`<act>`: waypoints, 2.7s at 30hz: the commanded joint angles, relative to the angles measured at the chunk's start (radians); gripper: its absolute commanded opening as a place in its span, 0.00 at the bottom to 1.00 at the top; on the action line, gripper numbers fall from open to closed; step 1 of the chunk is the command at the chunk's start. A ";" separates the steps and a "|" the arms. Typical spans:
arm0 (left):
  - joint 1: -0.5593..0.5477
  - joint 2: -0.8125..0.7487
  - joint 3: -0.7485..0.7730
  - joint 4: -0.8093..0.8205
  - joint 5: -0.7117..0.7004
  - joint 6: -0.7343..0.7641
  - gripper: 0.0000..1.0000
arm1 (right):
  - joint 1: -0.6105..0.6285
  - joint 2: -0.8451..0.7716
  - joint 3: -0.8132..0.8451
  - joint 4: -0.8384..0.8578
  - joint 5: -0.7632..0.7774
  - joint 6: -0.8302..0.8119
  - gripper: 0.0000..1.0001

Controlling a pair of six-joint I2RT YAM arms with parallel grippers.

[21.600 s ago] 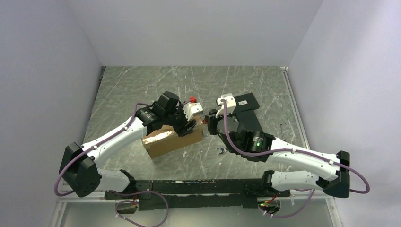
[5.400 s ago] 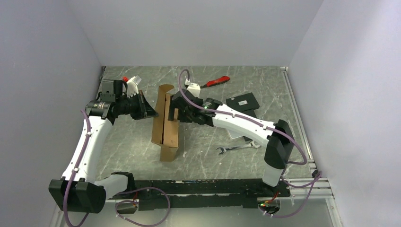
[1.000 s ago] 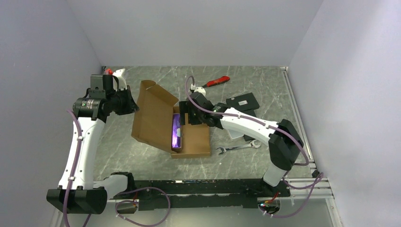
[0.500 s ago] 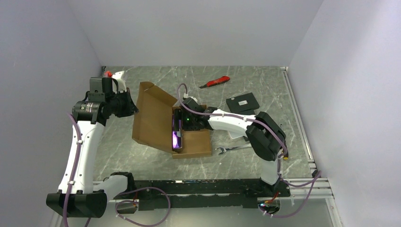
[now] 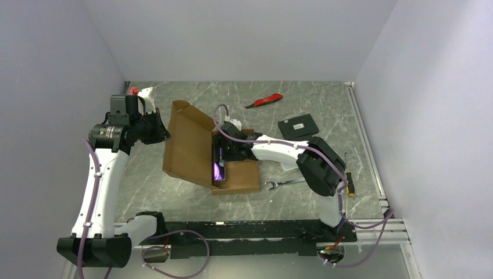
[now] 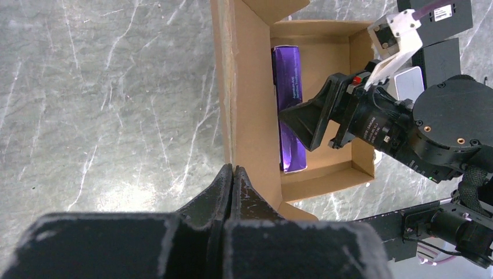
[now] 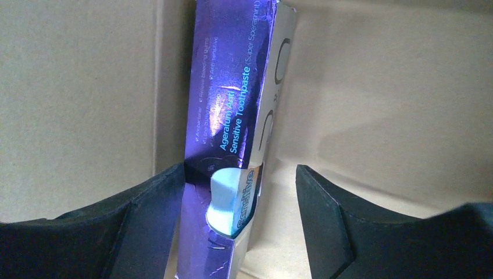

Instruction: Unpack the express box

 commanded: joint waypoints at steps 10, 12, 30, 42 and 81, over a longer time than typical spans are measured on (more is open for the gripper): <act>0.000 -0.005 0.006 -0.007 0.036 0.005 0.00 | 0.003 -0.126 -0.026 -0.135 0.236 -0.077 0.72; 0.000 -0.006 0.004 -0.005 0.040 0.005 0.00 | 0.003 -0.140 -0.022 -0.122 0.213 -0.086 0.72; 0.000 -0.009 0.000 -0.007 0.040 0.003 0.00 | 0.056 0.087 0.164 -0.169 0.292 -0.201 0.79; 0.000 -0.005 -0.017 0.003 0.012 0.003 0.00 | 0.081 0.070 0.181 -0.189 0.400 -0.228 0.36; 0.073 -0.032 0.044 -0.028 -0.556 0.043 0.01 | -0.568 -0.443 0.010 -0.182 0.114 -0.389 0.33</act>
